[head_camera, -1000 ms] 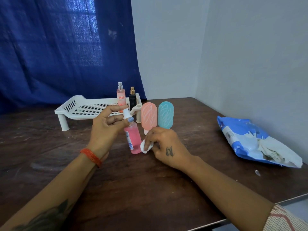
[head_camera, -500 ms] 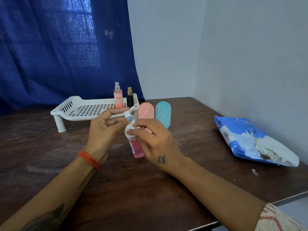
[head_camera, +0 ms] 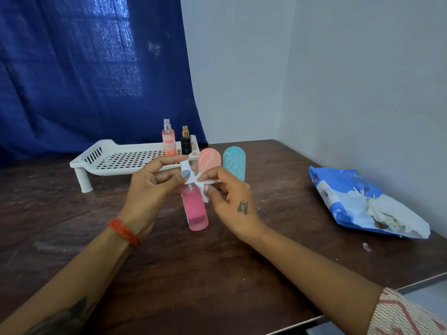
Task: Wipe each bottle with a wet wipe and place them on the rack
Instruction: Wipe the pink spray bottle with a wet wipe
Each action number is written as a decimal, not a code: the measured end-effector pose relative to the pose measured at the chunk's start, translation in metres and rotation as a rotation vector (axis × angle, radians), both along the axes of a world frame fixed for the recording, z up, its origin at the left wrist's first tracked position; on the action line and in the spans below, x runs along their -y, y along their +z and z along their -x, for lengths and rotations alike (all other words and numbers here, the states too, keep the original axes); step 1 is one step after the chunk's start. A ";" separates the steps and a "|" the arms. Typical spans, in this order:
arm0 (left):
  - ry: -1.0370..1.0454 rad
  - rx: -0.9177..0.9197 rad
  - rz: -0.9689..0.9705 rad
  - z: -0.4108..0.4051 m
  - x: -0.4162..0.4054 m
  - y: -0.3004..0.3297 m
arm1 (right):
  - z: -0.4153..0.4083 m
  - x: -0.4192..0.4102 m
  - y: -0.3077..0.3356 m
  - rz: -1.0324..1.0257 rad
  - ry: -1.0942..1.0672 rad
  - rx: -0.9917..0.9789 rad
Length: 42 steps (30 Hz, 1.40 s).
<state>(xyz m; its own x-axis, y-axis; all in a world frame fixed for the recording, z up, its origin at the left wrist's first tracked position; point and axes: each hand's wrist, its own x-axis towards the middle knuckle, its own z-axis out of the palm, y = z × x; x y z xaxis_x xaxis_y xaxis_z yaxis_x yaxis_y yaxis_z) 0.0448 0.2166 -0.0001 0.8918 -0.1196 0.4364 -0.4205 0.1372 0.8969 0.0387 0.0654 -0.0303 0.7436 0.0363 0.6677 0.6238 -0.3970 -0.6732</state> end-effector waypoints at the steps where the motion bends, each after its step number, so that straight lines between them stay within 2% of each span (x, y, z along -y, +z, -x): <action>1: -0.011 -0.005 -0.005 0.000 -0.001 0.000 | -0.001 0.000 0.000 -0.005 0.010 -0.056; 6: -0.047 -0.020 -0.018 -0.002 -0.003 0.000 | -0.003 0.001 0.005 -0.058 0.099 -0.307; 9: -0.052 -0.005 -0.029 -0.001 -0.002 0.001 | -0.003 0.004 0.004 -0.013 0.081 -0.387; 11: -0.048 0.001 -0.037 0.000 -0.002 0.001 | -0.001 0.003 0.002 -0.003 0.015 -0.268; 14: -0.030 0.008 -0.051 -0.001 -0.003 0.001 | 0.002 0.002 0.001 0.004 -0.049 0.062; 16: -0.011 0.004 -0.056 -0.002 -0.005 0.001 | 0.002 0.000 0.000 0.066 -0.038 0.153; 21: 0.014 0.006 -0.073 -0.003 -0.006 0.000 | 0.003 0.004 -0.002 0.174 -0.024 0.167; 26: 0.057 -0.011 -0.072 -0.004 -0.008 0.000 | 0.009 0.009 -0.005 0.447 0.007 0.093; 28: 0.066 -0.014 -0.069 -0.003 -0.008 0.000 | 0.009 0.011 -0.004 0.486 0.021 0.064; 33: 0.078 0.005 -0.099 -0.002 -0.006 0.000 | 0.011 0.015 0.000 0.504 0.111 0.029; 36: 0.090 -0.007 -0.091 -0.002 -0.007 0.000 | 0.009 0.016 -0.001 0.517 0.085 0.018; 40: 0.109 -0.014 -0.062 -0.003 -0.007 0.000 | 0.004 0.013 -0.003 0.293 -0.121 0.275; 42: 0.124 -0.002 -0.051 -0.003 -0.005 0.000 | 0.004 0.009 -0.003 0.245 -0.185 0.389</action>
